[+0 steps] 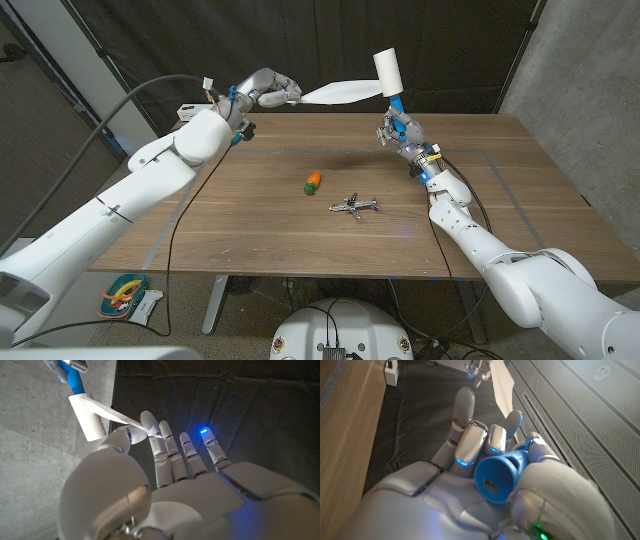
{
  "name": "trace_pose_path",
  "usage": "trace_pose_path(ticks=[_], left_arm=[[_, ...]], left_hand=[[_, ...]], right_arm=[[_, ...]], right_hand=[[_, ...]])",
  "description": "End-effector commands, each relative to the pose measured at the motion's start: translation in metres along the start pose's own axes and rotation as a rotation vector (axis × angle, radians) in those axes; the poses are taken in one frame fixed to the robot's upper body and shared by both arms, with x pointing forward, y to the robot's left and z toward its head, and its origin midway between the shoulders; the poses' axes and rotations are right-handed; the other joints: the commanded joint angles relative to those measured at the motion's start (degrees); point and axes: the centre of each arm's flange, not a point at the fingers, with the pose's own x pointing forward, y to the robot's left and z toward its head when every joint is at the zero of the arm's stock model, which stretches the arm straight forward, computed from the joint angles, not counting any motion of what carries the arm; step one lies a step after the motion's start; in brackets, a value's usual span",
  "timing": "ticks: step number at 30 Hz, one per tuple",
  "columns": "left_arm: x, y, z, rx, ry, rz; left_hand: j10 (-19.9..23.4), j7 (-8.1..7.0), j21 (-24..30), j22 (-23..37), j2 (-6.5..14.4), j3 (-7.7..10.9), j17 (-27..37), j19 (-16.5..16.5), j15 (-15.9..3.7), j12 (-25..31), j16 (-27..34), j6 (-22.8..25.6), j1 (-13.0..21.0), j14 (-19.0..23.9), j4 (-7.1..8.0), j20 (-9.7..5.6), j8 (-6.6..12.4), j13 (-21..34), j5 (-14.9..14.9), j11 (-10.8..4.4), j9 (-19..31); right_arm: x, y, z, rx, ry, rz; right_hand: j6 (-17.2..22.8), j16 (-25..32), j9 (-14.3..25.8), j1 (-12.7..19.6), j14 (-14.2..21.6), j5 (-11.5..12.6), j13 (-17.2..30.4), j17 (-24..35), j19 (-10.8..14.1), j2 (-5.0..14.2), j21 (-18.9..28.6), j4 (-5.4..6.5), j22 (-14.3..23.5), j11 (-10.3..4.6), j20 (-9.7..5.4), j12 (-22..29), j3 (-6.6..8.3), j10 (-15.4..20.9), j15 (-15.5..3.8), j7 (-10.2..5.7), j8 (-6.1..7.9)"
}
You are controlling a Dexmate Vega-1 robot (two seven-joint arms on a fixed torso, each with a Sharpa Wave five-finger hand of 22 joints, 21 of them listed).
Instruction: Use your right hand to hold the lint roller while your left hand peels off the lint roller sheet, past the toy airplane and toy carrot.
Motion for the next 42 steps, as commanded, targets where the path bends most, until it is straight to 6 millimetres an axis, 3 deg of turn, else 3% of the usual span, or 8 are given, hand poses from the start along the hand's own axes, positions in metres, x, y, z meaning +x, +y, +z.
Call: trace_pose_path(ticks=[1, 10, 21, 38, 39, 40, 41, 42], left_arm=[[-0.034, 0.013, 0.002, 0.009, -0.011, 0.107], [-0.054, 0.025, 0.006, 0.020, -0.052, 0.189], [-0.063, 0.029, 0.000, -0.033, -0.101, 0.230], [-0.076, 0.034, -0.020, -0.345, -0.333, 0.279], [-0.076, 0.035, -0.021, -0.312, -0.310, 0.245], [-0.076, 0.035, -0.021, -0.281, -0.291, 0.227], [-0.077, 0.035, -0.022, -0.250, -0.269, 0.219], [-0.077, 0.035, -0.022, -0.228, -0.255, 0.207]], left_hand=[[2.0, 2.83, 0.5, 0.2, 0.3, 9.80, 0.1, -0.3, -4.59, 0.3, -0.1, 3.6, -0.2, 0.7, 0.49, 0.09, 10.95, 0.0, 0.5, -1.29, 0.2], [2.2, 2.74, 0.7, 0.1, 0.1, 10.40, 0.2, -0.2, -4.70, 0.4, -0.1, 3.6, -0.6, 1.1, 0.43, 0.33, 11.20, 0.0, 0.7, -1.20, 0.6], [4.4, 3.50, 1.1, -0.1, -1.1, 13.19, 0.1, 0.3, -5.13, 1.2, 0.1, 4.2, -1.2, 2.8, -0.37, 0.51, 12.80, -0.4, 1.3, -1.14, 2.7], [7.7, 3.56, 1.7, -0.5, -2.6, 18.02, 0.2, 2.4, -6.70, 2.6, 0.4, 4.7, -2.5, 5.8, -0.68, 0.22, 14.43, -0.3, 1.3, -1.87, 5.2], [6.8, 1.47, 2.1, -0.2, -2.4, 18.21, 0.6, 2.4, -6.31, 2.0, 0.2, 3.4, -4.4, 5.4, 0.70, 0.42, 11.65, -0.3, 0.1, -1.69, 1.3], [4.1, -0.24, 2.5, 0.1, -1.7, 13.79, 1.7, 0.7, -4.71, -0.7, 0.1, 1.3, -5.9, 2.3, 1.07, 0.97, 7.74, -2.1, -4.8, -1.12, -5.2], [-3.2, -1.01, 2.2, 0.3, -2.1, 8.14, 1.4, -2.3, -2.59, -5.4, -0.4, -4.8, -7.5, -1.5, 0.92, 0.99, 2.40, -3.9, -11.4, 0.26, -10.2], [-10.0, -3.66, 1.8, 0.2, -2.3, 1.96, 0.3, -4.6, -0.37, -9.2, -0.7, -13.4, -8.4, -5.5, -0.09, 1.60, -6.48, -6.3, -22.0, 1.71, -17.1]], right_arm=[[0.007, 0.004, -0.003, -0.006, -0.005, 0.016], [0.010, 0.007, -0.004, -0.009, -0.007, 0.018], [0.010, 0.012, -0.005, -0.011, -0.001, 0.011], [0.010, 0.022, -0.006, -0.015, 0.003, 0.010], [0.010, 0.023, -0.006, -0.016, 0.003, 0.010], [0.010, 0.024, -0.006, -0.018, 0.003, 0.010], [0.010, 0.024, -0.006, -0.021, 0.005, 0.013], [0.010, 0.025, -0.006, -0.020, 0.005, 0.011]], right_hand=[[3.1, 0.4, 0.3, -2.7, -0.2, -0.1, 0.1, 0.0, -0.2, 3.10, 0.2, 11.31, 0.0, 0.20, -1.71, 8.1, 11.78, 1.3, -0.39, 3.33, 0.40], [3.0, 0.4, 0.1, -2.7, -0.2, -0.1, 0.1, 0.0, -0.2, 3.12, 0.3, 11.31, 0.0, 0.18, -1.70, 8.1, 11.82, 1.4, -0.38, 3.30, 0.58], [3.2, 0.4, -0.3, -2.7, -0.2, -0.1, 0.1, 0.0, -0.3, 3.13, 0.3, 11.32, 0.0, 0.21, -1.69, 8.1, 11.84, 1.4, -0.39, 3.35, 0.71], [2.9, 0.4, -0.4, -2.8, -0.2, -0.1, 0.1, 0.0, -0.2, 3.15, 0.3, 11.31, 0.0, 0.25, -1.68, 8.1, 11.88, 1.4, -0.39, 3.35, 1.01], [2.9, 0.4, -0.5, -2.8, -0.2, -0.1, 0.1, 0.0, -0.1, 3.15, 0.3, 11.31, 0.0, 0.24, -1.65, 8.1, 11.89, 1.4, -0.39, 3.27, 1.00], [3.0, 0.4, -0.5, -2.8, -0.2, -0.1, 0.1, 0.0, -0.2, 3.15, 0.3, 11.31, 0.0, 0.26, -1.65, 8.1, 11.89, 1.5, -0.39, 3.28, 1.01], [3.0, 0.4, -0.5, -2.8, -0.2, -0.1, 0.1, 0.0, -0.2, 3.15, 0.3, 11.31, 0.0, 0.27, -1.66, 8.1, 11.90, 1.5, -0.39, 3.25, 1.02], [2.9, 0.4, -0.3, -2.8, -0.2, -0.1, 0.1, 0.0, -0.1, 3.14, 0.3, 11.31, 0.0, 0.26, -1.67, 8.1, 11.89, 1.5, -0.39, 3.28, 1.17]])
